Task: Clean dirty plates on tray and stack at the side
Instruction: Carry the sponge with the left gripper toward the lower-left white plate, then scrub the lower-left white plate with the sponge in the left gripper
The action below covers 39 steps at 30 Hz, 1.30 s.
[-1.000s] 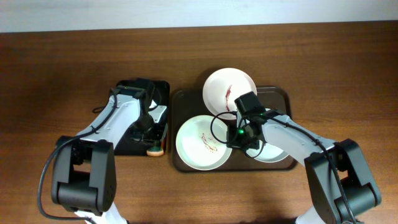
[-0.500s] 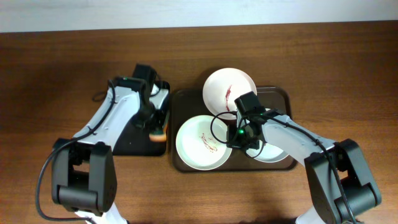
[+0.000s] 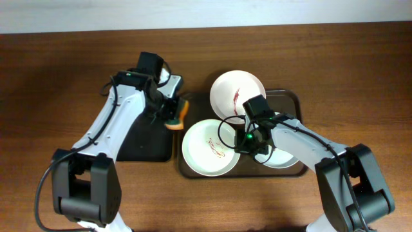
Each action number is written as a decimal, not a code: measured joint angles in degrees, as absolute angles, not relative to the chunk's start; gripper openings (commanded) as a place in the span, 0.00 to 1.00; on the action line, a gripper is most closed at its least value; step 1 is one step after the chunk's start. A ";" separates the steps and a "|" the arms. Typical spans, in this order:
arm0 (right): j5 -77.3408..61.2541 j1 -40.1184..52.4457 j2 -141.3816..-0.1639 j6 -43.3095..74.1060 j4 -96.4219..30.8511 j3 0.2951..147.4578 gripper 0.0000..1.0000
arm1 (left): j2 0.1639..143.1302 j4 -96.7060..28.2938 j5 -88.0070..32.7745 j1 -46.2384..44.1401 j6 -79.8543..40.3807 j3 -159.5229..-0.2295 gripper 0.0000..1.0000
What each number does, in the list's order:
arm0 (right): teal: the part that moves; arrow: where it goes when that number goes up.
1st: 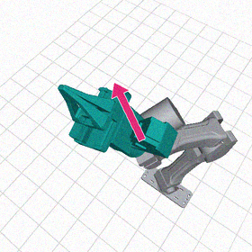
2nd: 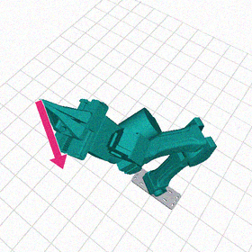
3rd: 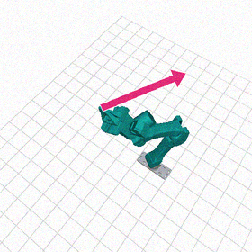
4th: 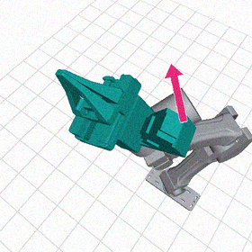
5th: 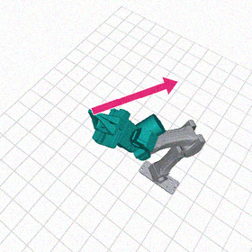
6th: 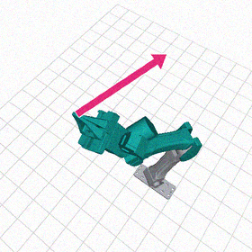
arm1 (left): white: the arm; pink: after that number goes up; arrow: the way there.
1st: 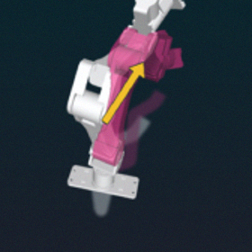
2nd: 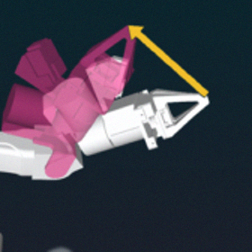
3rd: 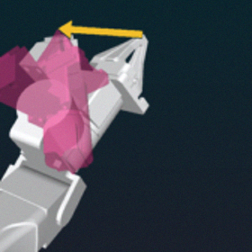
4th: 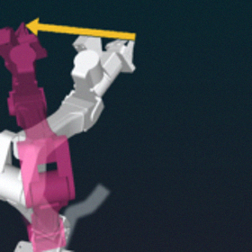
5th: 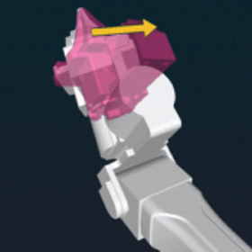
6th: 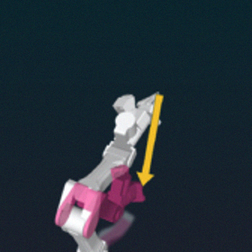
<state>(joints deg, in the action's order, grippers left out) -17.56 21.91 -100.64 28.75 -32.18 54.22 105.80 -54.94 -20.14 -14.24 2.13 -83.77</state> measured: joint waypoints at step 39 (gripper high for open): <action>-17.34 21.91 -100.64 28.75 -32.03 54.22 0.04 | 105.86 -4.10 -54.50 -26.15 -29.26 -46.72 0.00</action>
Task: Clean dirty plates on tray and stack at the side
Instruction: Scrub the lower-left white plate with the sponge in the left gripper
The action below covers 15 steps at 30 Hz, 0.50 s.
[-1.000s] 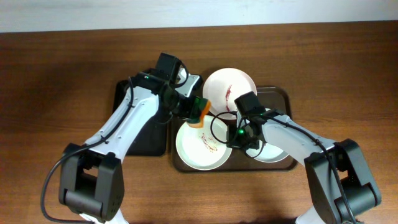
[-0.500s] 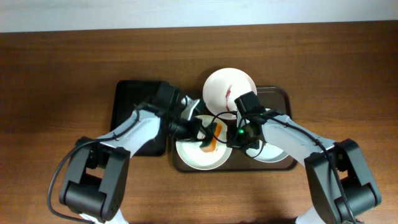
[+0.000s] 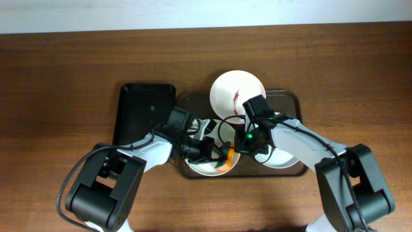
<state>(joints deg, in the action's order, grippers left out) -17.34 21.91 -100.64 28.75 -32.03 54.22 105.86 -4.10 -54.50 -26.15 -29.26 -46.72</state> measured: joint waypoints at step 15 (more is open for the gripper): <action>-16.91 21.91 -100.64 29.15 -31.66 54.22 0.04 | 105.82 -2.66 -38.13 -27.70 -35.46 -46.72 0.00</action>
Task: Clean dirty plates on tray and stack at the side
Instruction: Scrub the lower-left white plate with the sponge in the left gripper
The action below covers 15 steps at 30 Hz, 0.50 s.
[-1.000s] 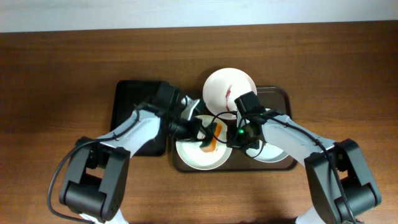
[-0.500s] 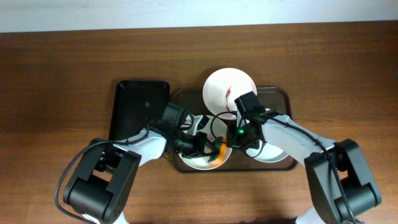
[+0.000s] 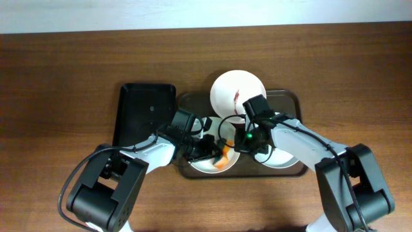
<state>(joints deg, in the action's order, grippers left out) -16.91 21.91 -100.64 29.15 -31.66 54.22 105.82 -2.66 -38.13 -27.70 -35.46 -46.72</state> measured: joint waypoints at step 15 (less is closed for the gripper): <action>-16.82 21.91 -100.64 29.58 -31.86 54.24 0.04 | 104.77 -0.75 -31.00 -25.52 -36.27 -47.07 0.00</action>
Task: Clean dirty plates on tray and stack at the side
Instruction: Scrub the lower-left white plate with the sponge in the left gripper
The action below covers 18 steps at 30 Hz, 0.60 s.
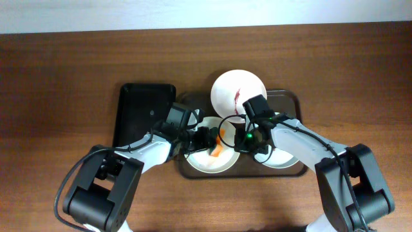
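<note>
On the brown tray point(293, 98) lie three white plates. The far plate point(238, 89) carries a red smear. Over the near-left plate point(207, 161) my left gripper point(214, 140) is shut on an orange sponge point(219, 143), which presses on the plate's face. My right gripper point(248, 143) sits at that plate's right rim, between it and the right plate point(283, 160); its jaws are hidden under the wrist, so their state does not show.
A black tray point(143, 106) lies on the wooden table to the left of the brown tray. Both arms reach in from the near edge and crowd the middle of the brown tray.
My left gripper and the sponge have shifted a little toward the far side of the near-left plate. The right arm has stayed where it was.
First my left gripper held the sponge by the black tray's right edge, and the near-left plate showed red marks. Then the sponge was on that plate near its front, then mid-plate, now nearer the far side. The right gripper stayed at the plate's rim throughout.
</note>
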Each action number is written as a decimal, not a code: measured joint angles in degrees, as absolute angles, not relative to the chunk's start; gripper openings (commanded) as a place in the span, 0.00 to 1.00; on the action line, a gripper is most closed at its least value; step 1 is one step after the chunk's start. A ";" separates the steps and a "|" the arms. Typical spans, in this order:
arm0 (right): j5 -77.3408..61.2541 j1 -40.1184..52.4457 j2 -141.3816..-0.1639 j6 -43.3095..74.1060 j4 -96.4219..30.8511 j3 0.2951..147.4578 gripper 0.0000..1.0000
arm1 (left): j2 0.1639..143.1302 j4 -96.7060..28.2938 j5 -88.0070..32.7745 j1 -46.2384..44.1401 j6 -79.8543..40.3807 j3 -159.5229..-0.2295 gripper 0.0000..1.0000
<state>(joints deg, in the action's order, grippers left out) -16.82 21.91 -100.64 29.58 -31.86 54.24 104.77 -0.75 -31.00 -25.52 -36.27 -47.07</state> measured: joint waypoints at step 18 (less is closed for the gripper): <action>-16.91 21.91 -100.64 29.58 -32.01 54.24 0.04 | 92.77 -5.23 -19.59 -23.24 -30.65 -46.76 0.00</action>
